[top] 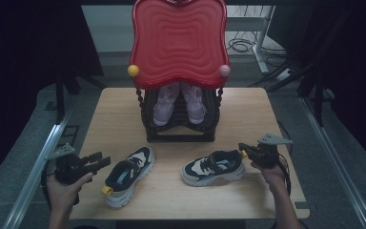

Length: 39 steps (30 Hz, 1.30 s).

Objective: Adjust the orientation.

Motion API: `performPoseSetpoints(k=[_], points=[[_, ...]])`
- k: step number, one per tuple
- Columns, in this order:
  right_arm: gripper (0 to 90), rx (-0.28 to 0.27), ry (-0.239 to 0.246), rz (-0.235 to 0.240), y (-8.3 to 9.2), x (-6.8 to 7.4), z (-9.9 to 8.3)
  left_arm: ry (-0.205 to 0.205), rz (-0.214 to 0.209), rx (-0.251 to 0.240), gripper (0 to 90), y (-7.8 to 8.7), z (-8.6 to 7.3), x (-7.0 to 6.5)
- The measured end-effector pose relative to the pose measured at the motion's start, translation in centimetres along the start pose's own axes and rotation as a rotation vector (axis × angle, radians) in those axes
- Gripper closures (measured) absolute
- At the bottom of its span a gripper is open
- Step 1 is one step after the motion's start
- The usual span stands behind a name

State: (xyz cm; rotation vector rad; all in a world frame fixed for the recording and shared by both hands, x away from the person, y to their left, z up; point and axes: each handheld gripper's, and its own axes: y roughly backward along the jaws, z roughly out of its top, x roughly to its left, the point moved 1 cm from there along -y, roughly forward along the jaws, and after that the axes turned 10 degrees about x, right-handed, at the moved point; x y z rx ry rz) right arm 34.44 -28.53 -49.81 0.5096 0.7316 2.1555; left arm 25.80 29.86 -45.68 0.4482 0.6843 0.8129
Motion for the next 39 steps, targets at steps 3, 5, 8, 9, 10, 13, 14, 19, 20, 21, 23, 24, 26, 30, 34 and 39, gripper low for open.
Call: performPoseSetpoints(k=[3,5,8,9,10,13,14,19,20,21,23,24,26,30,34,39], points=[[90.0,0.000,0.002,0.015,-0.2,0.0,0.0,0.001,0.000,0.001,45.6,0.0,0.0,0.0],[90.0,0.007,0.009,0.024,-0.3,0.1,-0.1,0.002,0.000,-0.002,45.6,0.1,0.0,0.1],[90.0,0.011,0.020,0.035,-0.4,0.3,-0.2,0.002,0.000,-0.005,45.6,0.2,0.0,0.1],[90.0,0.012,0.019,0.039,-0.4,0.4,-0.3,0.002,0.000,-0.004,45.6,0.3,0.0,0.1],[90.0,0.015,0.022,0.046,-0.4,0.5,-0.3,0.002,-0.001,-0.004,45.6,0.3,0.0,0.1],[90.0,0.022,0.041,0.053,-0.6,0.8,-0.4,0.002,-0.002,-0.004,45.6,0.2,0.0,0.1],[90.0,0.026,0.045,0.050,-0.6,0.9,-0.4,0.003,-0.002,-0.002,45.6,0.2,0.0,0.1],[90.0,0.019,0.045,0.051,-0.6,0.9,-0.5,0.002,-0.002,0.004,45.6,0.1,-0.1,0.2],[90.0,0.020,0.046,0.049,-0.6,0.9,-0.5,0.002,-0.001,0.005,45.5,0.2,-0.1,0.2],[90.0,0.021,0.048,0.046,-0.6,0.9,-0.5,0.003,-0.001,0.005,45.4,0.2,-0.1,0.2],[90.0,0.025,0.053,0.045,-0.4,1.0,-0.6,0.003,-0.002,0.001,45.3,0.2,-0.1,0.2],[90.0,0.026,0.055,0.044,-0.3,1.0,-0.6,0.004,-0.001,0.000,45.3,0.2,-0.1,0.2],[90.0,0.029,0.062,0.039,-0.1,1.1,-0.6,0.004,-0.001,0.001,45.3,0.2,-0.1,0.3],[90.0,0.030,0.075,0.032,0.2,1.3,-0.7,0.003,-0.001,0.004,45.3,0.2,-0.1,0.3],[90.0,0.028,0.075,0.032,0.4,1.4,-0.8,0.004,-0.003,0.000,45.3,0.2,-0.1,0.3],[90.0,0.029,0.076,0.033,0.7,1.5,-1.1,0.005,-0.002,0.002,45.3,0.2,-0.1,0.4]])
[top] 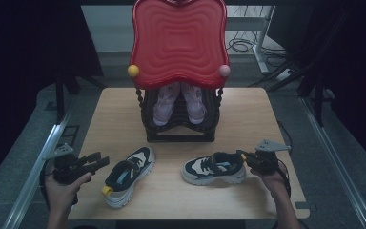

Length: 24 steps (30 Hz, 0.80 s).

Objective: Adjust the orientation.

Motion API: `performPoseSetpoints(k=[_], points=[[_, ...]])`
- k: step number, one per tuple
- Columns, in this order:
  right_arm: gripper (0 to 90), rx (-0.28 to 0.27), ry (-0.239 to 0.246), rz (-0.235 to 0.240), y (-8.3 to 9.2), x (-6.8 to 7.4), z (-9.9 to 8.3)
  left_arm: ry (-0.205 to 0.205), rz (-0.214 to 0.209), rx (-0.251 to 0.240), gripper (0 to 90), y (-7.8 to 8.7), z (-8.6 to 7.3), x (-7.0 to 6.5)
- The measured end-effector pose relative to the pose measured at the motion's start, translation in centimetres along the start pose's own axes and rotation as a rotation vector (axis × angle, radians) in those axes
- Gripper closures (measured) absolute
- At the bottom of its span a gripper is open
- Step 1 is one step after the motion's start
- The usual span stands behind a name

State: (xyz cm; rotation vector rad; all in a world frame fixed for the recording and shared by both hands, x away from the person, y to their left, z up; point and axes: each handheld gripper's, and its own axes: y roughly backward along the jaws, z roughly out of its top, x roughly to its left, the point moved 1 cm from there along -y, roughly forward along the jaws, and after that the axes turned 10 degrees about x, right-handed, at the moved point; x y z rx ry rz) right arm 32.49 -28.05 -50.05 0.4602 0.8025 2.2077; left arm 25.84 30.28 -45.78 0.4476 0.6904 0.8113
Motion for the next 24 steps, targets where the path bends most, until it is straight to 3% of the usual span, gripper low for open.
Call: performPoseSetpoints(k=[19,24], points=[[90.0,0.019,0.040,-0.010,2.1,2.2,-1.8,0.002,-0.003,0.002,45.0,0.3,0.0,0.1],[90.0,0.021,0.028,-0.010,2.5,2.6,-2.3,0.000,-0.004,-0.003,44.9,0.4,0.0,0.1]])
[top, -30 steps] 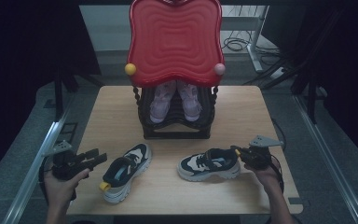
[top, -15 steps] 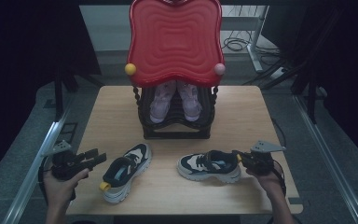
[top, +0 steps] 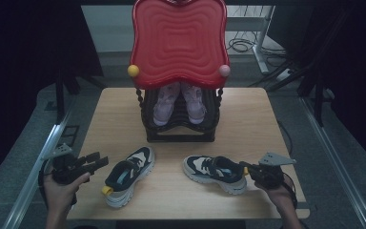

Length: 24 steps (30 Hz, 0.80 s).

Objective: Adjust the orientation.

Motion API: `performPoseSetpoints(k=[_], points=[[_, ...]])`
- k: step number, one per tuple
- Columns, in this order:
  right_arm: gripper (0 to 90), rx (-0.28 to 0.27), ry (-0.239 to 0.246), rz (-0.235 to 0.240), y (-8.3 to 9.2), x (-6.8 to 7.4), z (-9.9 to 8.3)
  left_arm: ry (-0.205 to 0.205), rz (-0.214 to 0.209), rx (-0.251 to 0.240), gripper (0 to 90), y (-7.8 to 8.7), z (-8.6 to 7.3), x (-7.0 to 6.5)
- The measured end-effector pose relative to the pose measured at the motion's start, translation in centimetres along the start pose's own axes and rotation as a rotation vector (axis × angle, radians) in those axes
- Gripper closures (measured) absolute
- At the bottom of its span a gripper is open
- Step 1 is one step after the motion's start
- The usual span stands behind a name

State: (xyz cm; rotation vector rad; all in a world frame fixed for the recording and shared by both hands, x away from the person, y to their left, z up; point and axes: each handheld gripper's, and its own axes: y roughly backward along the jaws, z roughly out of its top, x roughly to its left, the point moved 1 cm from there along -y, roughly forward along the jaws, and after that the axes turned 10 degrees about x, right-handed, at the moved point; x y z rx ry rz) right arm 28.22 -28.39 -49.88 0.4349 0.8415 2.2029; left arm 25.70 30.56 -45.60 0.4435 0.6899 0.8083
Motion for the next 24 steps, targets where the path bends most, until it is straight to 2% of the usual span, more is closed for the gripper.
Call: performPoseSetpoints(k=[7,18,24], points=[[90.0,-0.001,-0.012,-0.004,0.6,0.7,-0.7,0.004,0.004,-0.008,44.9,0.3,0.0,0.1],[90.0,-0.006,0.002,0.001,1.5,2.6,-1.8,0.000,-0.001,0.004,44.7,0.0,0.0,0.0],[90.0,-0.013,0.010,0.003,1.7,3.1,-1.8,-0.019,0.005,-0.026,45.4,0.3,0.1,-0.5]])
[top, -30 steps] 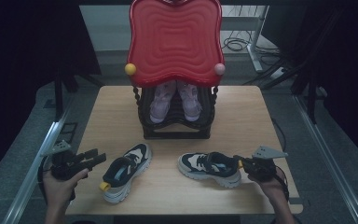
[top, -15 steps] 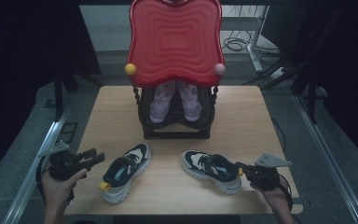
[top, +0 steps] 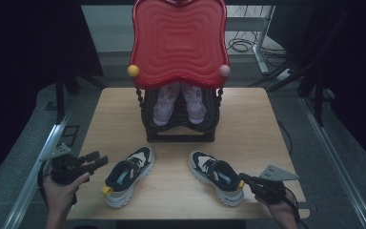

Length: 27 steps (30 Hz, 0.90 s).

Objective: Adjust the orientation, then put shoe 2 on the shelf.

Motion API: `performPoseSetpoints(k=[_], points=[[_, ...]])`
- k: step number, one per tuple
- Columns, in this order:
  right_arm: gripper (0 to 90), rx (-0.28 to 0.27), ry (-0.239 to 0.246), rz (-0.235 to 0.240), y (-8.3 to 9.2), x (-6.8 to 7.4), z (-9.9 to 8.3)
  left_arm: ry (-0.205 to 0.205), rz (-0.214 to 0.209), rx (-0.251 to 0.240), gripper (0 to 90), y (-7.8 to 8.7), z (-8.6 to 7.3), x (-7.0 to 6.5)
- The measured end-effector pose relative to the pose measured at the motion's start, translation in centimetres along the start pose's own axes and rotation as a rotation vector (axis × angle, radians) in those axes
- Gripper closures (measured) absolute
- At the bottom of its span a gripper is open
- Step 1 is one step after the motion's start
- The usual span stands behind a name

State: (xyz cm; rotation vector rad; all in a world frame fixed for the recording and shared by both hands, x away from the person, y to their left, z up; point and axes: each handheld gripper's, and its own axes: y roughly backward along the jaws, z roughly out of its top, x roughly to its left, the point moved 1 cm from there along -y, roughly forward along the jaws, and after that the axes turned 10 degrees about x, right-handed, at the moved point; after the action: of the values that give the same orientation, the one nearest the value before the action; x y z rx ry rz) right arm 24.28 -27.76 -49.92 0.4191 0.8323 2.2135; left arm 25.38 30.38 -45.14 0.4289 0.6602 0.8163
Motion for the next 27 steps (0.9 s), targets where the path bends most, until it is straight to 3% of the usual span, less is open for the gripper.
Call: performPoseSetpoints(k=[4,9,13,16,20,27], points=[[90.0,-0.020,-0.019,-0.004,0.0,-0.1,0.2,-0.002,-0.001,0.000,45.4,0.0,0.0,-0.1],[88.3,-0.089,-0.077,-0.023,0.6,-0.7,0.6,0.000,-0.002,0.008,45.3,-0.1,0.0,-0.1],[86.2,-0.123,-0.083,-0.030,1.0,-1.0,1.3,0.001,-0.001,0.010,45.2,-0.1,0.0,0.0],[77.3,-0.145,-0.085,-0.018,1.1,-1.1,2.2,-0.001,-0.001,0.011,45.1,0.0,0.0,-0.1],[60.8,-0.193,-0.148,0.013,1.2,-1.3,3.0,-0.002,-0.003,0.012,45.1,0.0,0.1,-0.2],[49.2,-0.195,-0.167,0.036,1.3,-1.1,3.5,-0.004,-0.010,0.017,44.8,-0.2,0.1,-0.4]])
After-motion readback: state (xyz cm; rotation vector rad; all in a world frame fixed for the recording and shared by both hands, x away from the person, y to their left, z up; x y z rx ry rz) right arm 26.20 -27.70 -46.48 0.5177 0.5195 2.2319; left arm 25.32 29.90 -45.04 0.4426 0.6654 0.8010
